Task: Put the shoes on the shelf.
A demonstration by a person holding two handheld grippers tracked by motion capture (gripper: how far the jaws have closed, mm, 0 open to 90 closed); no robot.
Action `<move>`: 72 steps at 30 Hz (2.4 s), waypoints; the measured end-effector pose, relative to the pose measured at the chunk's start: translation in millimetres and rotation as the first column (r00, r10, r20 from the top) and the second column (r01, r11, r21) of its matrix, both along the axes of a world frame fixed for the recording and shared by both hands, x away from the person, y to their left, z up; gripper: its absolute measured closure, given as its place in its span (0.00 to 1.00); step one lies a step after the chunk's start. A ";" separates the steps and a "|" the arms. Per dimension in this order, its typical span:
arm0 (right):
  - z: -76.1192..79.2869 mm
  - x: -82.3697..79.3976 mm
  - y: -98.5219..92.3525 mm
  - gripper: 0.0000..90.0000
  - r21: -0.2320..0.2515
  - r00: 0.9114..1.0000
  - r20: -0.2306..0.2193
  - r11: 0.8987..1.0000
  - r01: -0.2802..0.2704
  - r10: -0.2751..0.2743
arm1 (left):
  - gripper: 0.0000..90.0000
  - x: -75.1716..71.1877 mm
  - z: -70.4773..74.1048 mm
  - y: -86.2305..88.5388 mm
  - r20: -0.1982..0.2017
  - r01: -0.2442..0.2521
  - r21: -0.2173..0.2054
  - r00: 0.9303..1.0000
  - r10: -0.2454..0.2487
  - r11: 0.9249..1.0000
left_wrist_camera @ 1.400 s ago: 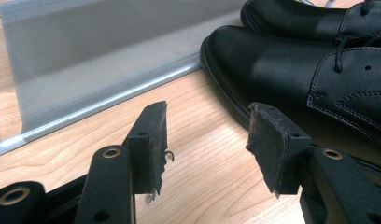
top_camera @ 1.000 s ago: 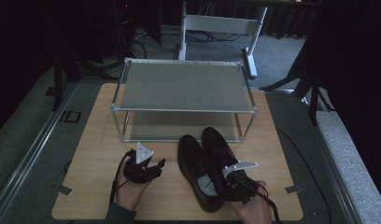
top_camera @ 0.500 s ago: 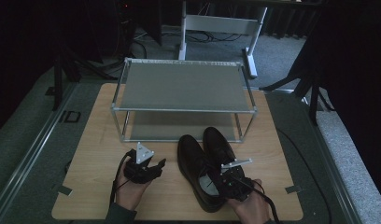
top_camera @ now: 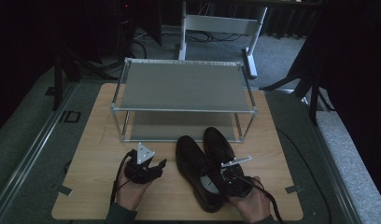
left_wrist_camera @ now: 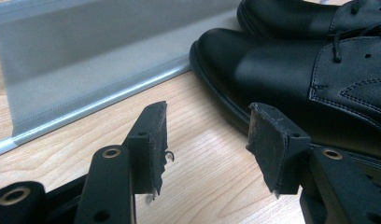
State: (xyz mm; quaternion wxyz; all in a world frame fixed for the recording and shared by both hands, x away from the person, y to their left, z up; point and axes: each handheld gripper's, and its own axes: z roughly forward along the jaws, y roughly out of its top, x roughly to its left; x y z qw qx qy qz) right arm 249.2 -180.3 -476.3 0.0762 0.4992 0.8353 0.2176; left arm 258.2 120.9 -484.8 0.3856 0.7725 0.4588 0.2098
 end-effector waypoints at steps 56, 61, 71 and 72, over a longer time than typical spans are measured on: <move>28.2 39.6 -6.7 0.90 0.175 0.974 0.181 0.979 0.107 -0.139 | 0.54 1.3 -4.0 -0.2 -0.009 0.005 0.002 1.000 -0.005 1.000; 28.2 45.8 -3.9 0.90 0.180 0.971 0.186 0.977 0.117 -0.150 | 0.54 2.1 -5.2 1.1 -0.012 0.001 0.004 1.000 0.000 1.000; 28.8 57.8 3.4 0.90 0.183 0.967 0.191 0.974 0.132 -0.167 | 0.54 2.4 -6.1 1.2 -0.014 0.001 0.000 1.000 -0.001 1.000; 29.1 58.9 4.5 0.90 0.183 0.967 0.191 0.974 0.133 -0.168 | 0.54 2.5 -6.1 1.3 -0.013 0.000 0.001 1.000 0.000 1.000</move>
